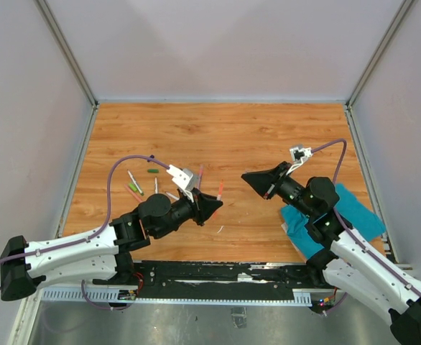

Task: Insert the pens into the pen caps
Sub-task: Insert the pen cap onto the pen.

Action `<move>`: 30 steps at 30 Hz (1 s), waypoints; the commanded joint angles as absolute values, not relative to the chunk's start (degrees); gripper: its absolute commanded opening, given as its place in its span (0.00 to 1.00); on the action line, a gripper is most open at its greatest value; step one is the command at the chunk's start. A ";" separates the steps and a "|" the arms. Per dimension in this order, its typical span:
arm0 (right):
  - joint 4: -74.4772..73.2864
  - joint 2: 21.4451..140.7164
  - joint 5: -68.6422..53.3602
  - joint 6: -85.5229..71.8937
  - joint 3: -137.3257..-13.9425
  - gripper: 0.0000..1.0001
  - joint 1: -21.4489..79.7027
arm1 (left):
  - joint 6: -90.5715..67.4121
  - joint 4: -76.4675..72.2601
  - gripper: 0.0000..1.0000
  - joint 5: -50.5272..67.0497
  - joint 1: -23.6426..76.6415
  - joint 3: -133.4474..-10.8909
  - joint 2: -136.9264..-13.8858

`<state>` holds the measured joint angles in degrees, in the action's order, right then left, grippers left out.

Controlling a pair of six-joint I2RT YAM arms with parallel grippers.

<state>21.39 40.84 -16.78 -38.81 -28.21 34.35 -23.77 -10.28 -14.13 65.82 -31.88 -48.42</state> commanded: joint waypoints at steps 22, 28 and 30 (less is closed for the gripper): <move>45.27 45.38 -19.64 -47.32 -27.67 0.01 34.38 | -21.98 -17.04 0.01 -12.40 66.36 -29.93 -46.35; 51.29 49.16 -22.59 -49.83 -28.94 0.01 34.51 | -21.71 -17.81 0.01 -10.80 66.36 -30.34 -47.52; 52.73 50.44 -23.58 -50.43 -29.18 0.01 34.78 | -21.61 -17.72 0.00 -10.64 66.41 -30.53 -47.79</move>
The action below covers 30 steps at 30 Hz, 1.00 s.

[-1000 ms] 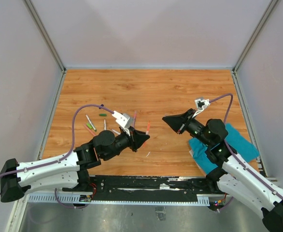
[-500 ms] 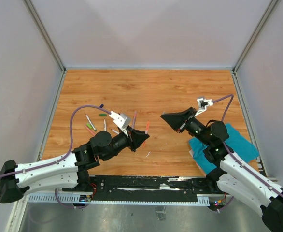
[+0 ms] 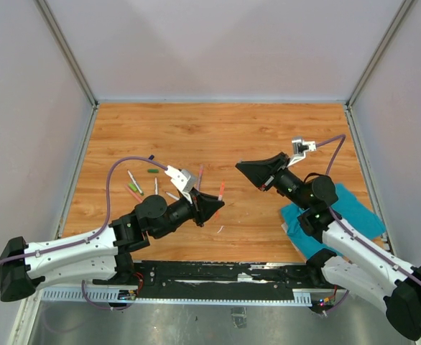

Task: Insert the pens into the pen caps
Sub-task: Insert the pen cap onto the pen.

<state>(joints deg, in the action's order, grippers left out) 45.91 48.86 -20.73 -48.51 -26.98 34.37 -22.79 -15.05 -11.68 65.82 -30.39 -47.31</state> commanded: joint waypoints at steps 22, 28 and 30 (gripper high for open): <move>54.87 54.58 -28.32 -49.04 -30.65 0.01 38.77 | -21.48 -16.97 0.00 -11.40 66.44 -31.01 -47.56; 54.06 54.79 -29.13 -48.69 -30.59 0.01 38.92 | -21.36 -16.88 0.01 -11.61 66.39 -31.00 -47.34; 53.82 54.84 -29.26 -48.71 -30.47 0.01 38.88 | -21.43 -16.78 0.01 -11.60 66.39 -30.88 -47.29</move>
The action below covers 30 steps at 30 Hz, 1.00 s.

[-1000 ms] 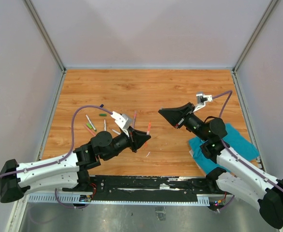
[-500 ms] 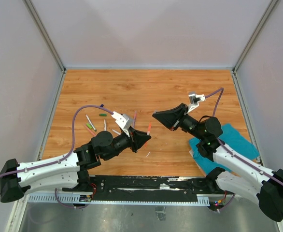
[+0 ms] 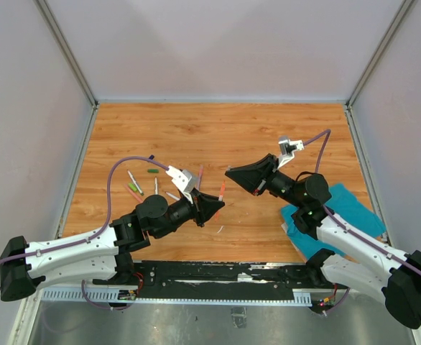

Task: Insert the pens into the pen caps
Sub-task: Insert the pen cap onto the pen.

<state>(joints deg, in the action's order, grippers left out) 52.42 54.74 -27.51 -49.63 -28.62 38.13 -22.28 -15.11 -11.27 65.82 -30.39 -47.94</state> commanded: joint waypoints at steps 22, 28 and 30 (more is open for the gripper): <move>50.74 55.00 -30.11 -47.12 -30.32 0.01 39.20 | -21.41 -16.35 0.01 -11.87 66.44 -30.87 -46.78; 50.46 55.43 -30.12 -46.94 -30.23 0.01 39.27 | -21.27 -16.21 0.01 -11.95 66.39 -30.94 -46.86; 50.38 55.54 -30.10 -46.86 -30.18 0.01 39.20 | -21.35 -16.26 0.00 -11.95 66.43 -30.94 -46.85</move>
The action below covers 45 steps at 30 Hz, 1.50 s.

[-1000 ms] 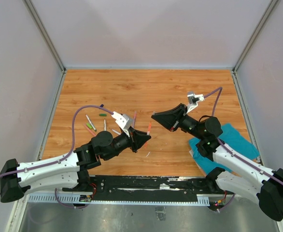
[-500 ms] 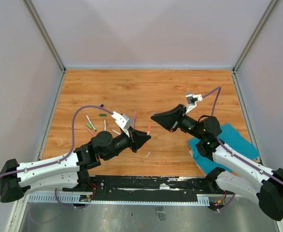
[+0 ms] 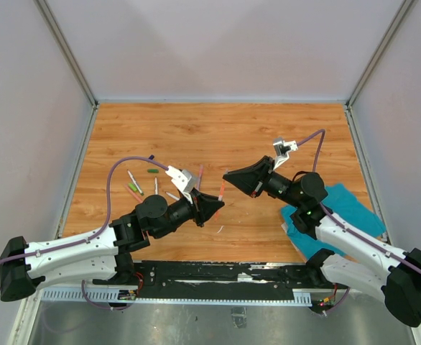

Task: Insert the pens into the pen caps
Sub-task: Insert the pen cap onto the pen.

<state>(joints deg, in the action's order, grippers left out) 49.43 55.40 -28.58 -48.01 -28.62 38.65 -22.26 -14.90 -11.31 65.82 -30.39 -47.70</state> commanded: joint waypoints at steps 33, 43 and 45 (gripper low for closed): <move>47.02 55.43 -34.01 -43.16 -28.92 0.01 40.94 | -21.49 -15.69 0.01 -12.83 66.42 -30.86 -46.28; 44.27 56.10 -33.33 -39.17 -27.70 0.15 41.91 | -21.62 -15.27 0.01 -13.47 66.36 -30.77 -45.86; 44.55 56.12 -33.80 -39.15 -27.69 0.18 41.98 | -21.75 -15.29 0.01 -13.70 66.43 -30.73 -45.70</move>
<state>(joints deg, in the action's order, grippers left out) 44.95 55.83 -31.92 -41.12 -28.60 40.64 -22.26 -12.47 -12.56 65.82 -30.39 -47.00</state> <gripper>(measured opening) 0.153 0.142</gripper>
